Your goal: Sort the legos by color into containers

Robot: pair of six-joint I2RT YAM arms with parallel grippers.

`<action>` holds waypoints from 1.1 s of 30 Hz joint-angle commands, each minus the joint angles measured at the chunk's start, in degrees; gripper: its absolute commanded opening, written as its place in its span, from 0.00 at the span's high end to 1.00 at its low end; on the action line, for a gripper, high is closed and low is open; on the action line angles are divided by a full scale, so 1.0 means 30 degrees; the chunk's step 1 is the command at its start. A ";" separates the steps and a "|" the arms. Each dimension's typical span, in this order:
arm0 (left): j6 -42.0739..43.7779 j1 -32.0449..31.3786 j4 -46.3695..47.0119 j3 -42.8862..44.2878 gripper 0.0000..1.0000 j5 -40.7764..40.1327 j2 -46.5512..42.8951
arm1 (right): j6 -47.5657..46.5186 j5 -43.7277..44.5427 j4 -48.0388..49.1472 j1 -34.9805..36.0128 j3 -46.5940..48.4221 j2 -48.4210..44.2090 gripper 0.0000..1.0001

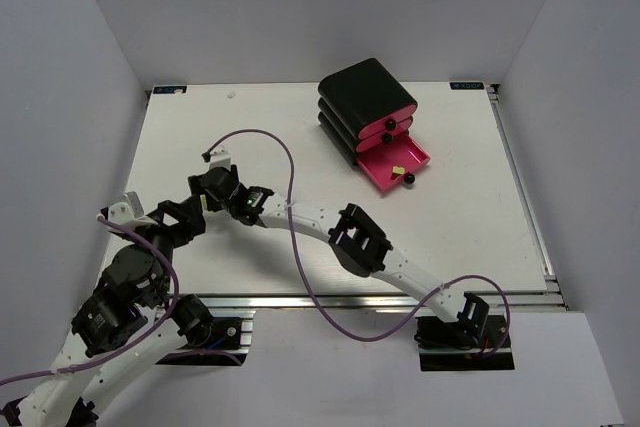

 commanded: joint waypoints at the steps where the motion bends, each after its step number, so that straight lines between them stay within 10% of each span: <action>1: 0.0134 0.0064 0.0033 -0.0031 0.08 0.0162 0.0384 | -0.0483 0.1306 0.1169 -0.0033 0.0495 0.0186 0.14; 23: 0.0222 0.0064 0.0092 -0.0061 0.08 0.0279 0.0238 | -0.1274 0.1101 0.0203 -0.0619 -0.2550 -0.1248 0.44; 33: 0.0339 0.0064 0.0238 -0.0119 0.08 0.0484 0.0150 | -0.3410 -0.1796 0.1957 -0.2142 -0.8668 -0.5288 0.58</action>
